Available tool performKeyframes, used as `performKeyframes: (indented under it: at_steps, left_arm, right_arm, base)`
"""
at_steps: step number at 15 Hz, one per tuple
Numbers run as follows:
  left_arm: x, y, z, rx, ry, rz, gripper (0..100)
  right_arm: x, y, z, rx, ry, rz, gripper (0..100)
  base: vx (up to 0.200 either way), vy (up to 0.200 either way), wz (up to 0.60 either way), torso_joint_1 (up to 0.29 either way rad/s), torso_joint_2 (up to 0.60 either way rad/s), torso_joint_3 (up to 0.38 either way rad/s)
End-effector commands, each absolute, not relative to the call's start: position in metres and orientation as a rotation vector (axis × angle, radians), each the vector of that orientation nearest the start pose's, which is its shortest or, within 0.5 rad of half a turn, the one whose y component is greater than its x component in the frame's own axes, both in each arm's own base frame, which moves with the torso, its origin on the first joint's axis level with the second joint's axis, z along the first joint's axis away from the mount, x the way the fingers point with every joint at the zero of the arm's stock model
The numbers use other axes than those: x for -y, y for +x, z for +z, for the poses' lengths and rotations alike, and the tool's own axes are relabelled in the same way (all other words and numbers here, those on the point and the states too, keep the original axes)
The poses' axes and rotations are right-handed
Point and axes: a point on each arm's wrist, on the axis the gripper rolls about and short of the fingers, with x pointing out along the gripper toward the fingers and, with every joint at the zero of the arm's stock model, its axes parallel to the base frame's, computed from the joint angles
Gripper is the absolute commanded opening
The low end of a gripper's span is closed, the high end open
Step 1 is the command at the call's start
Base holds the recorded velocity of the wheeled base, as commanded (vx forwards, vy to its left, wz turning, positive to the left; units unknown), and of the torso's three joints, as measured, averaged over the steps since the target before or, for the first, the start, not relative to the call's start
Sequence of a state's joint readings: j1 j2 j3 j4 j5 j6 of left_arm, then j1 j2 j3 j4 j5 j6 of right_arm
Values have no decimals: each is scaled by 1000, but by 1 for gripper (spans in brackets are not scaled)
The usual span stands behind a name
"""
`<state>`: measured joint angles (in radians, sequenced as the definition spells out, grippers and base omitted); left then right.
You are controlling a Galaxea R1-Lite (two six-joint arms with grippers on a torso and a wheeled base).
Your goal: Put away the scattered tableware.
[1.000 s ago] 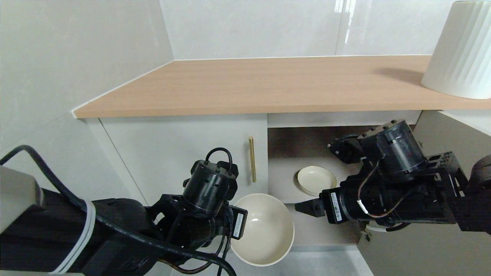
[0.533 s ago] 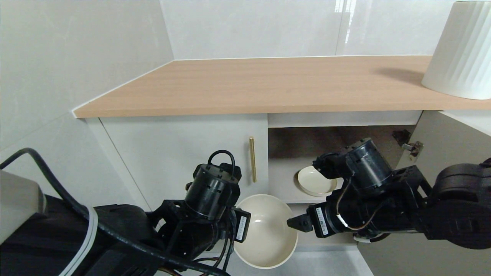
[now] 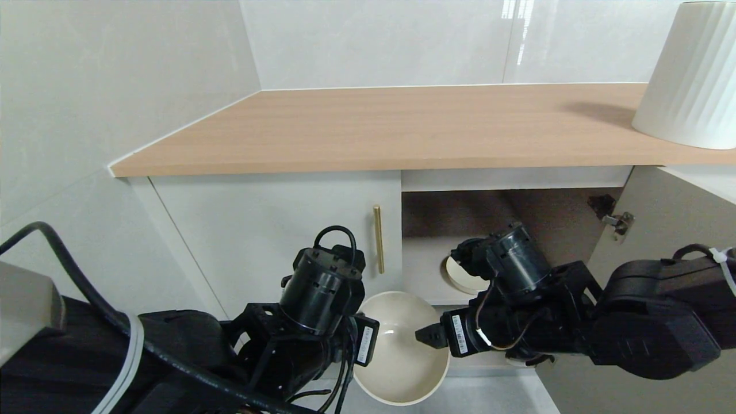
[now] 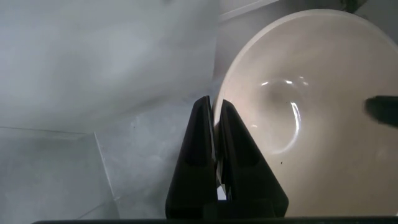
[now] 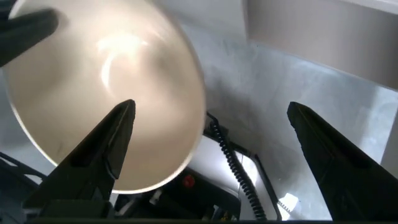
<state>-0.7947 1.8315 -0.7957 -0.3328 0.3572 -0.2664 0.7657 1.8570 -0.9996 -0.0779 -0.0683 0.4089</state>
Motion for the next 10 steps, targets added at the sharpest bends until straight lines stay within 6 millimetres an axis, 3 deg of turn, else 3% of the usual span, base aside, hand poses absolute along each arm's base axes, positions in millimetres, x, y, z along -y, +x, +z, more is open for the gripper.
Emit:
performKeyframes:
  at_steps: [1,10]
  left_arm:
    - [215,221,113,-639,130,-336,0]
    - [216,221,112,-643,131,-337,0]
  right_arm:
    - [-230,240,128,-854,48,495,0]
    - [-237,239,124,-846,65,505,0]
  base:
    - [0,0,0,0,0,0]
    - [0,0,0,0,0,0]
